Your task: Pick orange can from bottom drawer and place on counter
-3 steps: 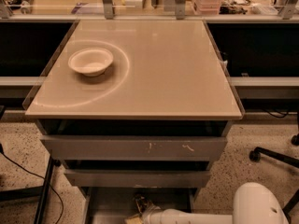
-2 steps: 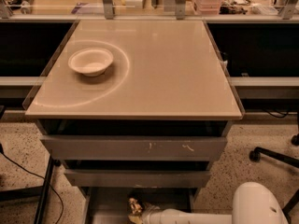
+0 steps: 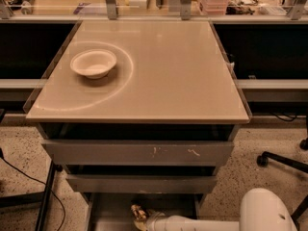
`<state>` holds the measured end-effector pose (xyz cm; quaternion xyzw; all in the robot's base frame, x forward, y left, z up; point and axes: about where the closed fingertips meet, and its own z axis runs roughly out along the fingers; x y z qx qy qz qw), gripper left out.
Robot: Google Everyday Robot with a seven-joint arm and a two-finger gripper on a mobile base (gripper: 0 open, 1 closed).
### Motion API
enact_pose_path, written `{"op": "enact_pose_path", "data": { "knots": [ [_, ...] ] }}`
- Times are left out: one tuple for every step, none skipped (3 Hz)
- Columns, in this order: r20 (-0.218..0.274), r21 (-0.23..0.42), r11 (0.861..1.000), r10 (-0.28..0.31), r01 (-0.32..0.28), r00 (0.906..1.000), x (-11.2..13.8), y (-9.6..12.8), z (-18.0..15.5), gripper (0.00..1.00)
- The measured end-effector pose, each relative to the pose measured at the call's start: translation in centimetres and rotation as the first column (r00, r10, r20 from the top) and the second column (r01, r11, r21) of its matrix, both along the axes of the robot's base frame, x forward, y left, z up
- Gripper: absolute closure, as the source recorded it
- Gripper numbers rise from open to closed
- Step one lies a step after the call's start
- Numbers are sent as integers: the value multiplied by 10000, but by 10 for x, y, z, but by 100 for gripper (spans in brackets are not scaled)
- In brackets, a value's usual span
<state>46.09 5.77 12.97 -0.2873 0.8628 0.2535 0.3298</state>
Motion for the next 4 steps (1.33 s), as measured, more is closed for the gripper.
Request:
{"op": "enact_pose_path", "data": {
  "knots": [
    [-7, 363, 9989, 299, -299, 9996, 0, -5, 10, 100],
    [463, 728, 9962, 442, -475, 9979, 30, -47, 44, 100],
    [700, 1053, 9917, 666, -737, 9953, 44, -127, 109, 100],
    [700, 1054, 9917, 668, -739, 9953, 44, -127, 109, 100]
  ]
}}
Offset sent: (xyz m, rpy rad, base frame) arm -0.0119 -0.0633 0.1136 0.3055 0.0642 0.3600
